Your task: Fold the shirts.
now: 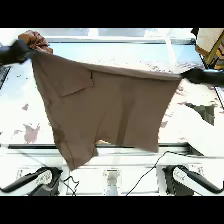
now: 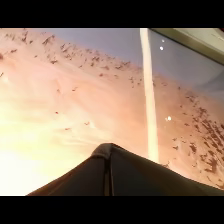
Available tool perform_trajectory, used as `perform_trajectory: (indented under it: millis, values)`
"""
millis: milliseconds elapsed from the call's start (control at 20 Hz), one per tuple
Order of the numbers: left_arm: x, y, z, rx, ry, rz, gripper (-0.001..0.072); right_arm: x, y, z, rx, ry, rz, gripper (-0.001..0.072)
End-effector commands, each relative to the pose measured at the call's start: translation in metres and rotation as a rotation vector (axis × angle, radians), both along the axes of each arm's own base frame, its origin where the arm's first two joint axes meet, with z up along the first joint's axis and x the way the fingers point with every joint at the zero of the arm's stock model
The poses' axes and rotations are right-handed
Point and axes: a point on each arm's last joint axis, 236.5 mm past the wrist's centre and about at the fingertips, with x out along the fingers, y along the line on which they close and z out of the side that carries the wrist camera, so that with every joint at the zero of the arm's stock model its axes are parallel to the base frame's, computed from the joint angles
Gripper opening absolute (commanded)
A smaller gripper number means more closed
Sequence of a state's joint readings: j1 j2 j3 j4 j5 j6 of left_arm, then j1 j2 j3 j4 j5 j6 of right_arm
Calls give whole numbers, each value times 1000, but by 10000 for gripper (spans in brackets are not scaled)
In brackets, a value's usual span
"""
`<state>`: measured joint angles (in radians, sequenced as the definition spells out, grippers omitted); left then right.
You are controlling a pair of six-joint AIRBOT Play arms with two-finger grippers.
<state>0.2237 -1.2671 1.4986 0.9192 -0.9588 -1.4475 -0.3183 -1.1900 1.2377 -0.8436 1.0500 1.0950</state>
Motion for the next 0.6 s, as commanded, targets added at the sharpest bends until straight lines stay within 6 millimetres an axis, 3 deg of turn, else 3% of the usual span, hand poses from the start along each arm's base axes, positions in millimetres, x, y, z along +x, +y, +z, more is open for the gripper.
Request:
perform_trajectory:
  millis: [0, 100, 250, 400, 550]
  values:
    - [70, 31, -90, -50, 70, 127, 6, 73, -19, -81, -36, -27, -178, 29]
    - [96, 50, -122, -47, 57, 202, 5, 106, -48, -99, 8, -88, -335, 29]
    - [112, 62, -173, -41, 106, 238, 5, 133, -57, -121, -33, -99, -324, 29]
    - [104, 46, -223, -11, 215, 147, 6, 147, -49, -130, -23, -89, -300, 29]
    - [84, 16, -249, 2, 321, 25, 6, 136, -28, -149, -15, -12, -214, 29]
